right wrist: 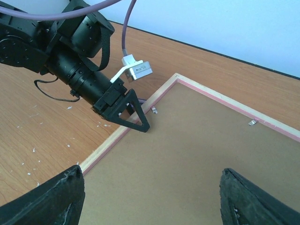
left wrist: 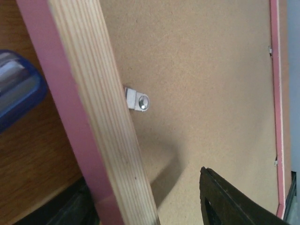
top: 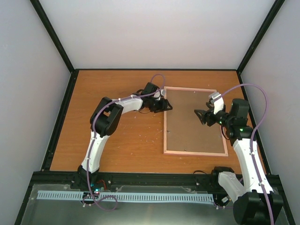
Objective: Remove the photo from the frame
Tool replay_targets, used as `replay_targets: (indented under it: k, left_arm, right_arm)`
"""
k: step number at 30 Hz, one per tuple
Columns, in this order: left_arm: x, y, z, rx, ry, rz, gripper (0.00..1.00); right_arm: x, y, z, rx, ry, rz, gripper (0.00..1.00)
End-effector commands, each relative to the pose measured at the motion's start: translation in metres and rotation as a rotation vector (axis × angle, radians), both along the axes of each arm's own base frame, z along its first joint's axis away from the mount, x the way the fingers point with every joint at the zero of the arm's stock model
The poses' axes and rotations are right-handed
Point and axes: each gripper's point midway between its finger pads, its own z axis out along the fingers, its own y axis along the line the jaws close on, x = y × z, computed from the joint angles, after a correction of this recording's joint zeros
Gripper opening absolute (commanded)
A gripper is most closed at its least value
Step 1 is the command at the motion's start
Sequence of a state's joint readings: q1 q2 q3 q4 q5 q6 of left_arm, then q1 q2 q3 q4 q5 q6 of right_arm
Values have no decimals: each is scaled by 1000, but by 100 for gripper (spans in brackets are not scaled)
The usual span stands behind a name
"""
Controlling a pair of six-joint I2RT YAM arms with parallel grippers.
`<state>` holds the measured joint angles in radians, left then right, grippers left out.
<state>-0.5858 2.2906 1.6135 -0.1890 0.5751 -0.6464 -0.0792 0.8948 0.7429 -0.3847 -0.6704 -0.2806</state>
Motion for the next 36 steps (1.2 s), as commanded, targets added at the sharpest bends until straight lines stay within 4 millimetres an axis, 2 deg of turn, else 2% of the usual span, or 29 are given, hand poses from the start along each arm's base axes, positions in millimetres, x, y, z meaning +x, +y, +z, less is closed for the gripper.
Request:
replay_targets:
  k: [1, 5, 7, 10, 13, 15, 19, 21, 22, 23, 24, 28, 31, 36]
  left_arm:
    - [5, -1, 16, 67, -77, -28, 57]
    - [8, -19, 11, 104, -65, -62, 58]
    - [10, -21, 10, 120, -64, -54, 58]
    - [15, -3, 10, 192, -103, 23, 58]
    - [12, 13, 19, 243, -145, 53, 59]
    - [8, 19, 34, 246, -182, 43, 61]
    - [2, 33, 78, 243, -348, 16, 68]
    - [2, 48, 92, 286, -441, 10, 71]
    - [1, 56, 92, 307, -467, 10, 74]
    - [2, 64, 96, 320, -492, 14, 91]
    - [4, 74, 102, 329, -510, 34, 99]
    - [10, 108, 112, 393, -587, 70, 100]
    - [2, 119, 125, 407, -647, 74, 100]
    - [-11, 130, 159, 372, -753, 78, 100]
  right_arm:
    - [0, 0, 0, -6, -18, 15, 77]
    - [1, 0, -1, -5, -13, 18, 77]
    - [0, 1, 0, -6, -13, 19, 76]
    - [-1, 0, 1, -11, -20, 20, 76]
    - [-2, 1, 2, -12, -24, 22, 77]
    - [-2, 1, 2, -13, -26, 27, 77]
    - [-3, 3, 1, -16, -26, 45, 77]
    - [-5, 4, 1, -19, -28, 58, 77]
    - [-6, 5, 1, -21, -29, 66, 77]
    - [-7, 6, 1, -21, -31, 70, 78]
    - [-7, 6, 2, -22, -33, 74, 78]
    - [-9, 8, 3, -20, -38, 90, 78]
    - [-11, 10, 3, -18, -40, 98, 78]
    - [-13, 12, 5, -14, -47, 113, 79]
